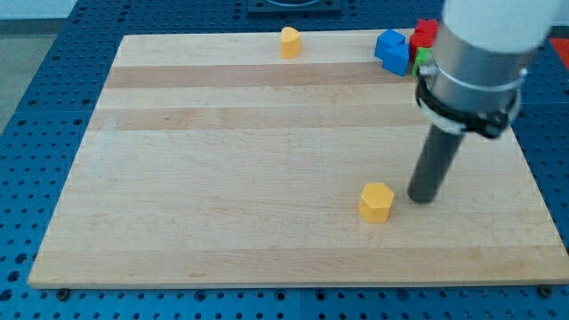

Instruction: Place the yellow hexagon diagonally to the bottom left of the blue triangle

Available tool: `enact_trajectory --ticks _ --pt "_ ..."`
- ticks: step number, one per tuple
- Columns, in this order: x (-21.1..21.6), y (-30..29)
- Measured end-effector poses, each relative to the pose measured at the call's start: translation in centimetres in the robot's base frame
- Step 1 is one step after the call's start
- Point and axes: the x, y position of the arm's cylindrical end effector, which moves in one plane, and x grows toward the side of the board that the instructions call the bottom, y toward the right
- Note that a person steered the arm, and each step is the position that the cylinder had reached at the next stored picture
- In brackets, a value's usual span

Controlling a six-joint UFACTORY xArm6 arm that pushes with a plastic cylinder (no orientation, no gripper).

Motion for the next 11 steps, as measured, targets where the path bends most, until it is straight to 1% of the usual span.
enact_trajectory --ticks 1,2,4,6,10,11 --pt "2.6 -0.4" --pt "3.0 -3.1" --pt "2.6 -6.4" --pt "0.3 -6.7" --pt "-6.5 -10.0" --pt "-8.0 -10.1"
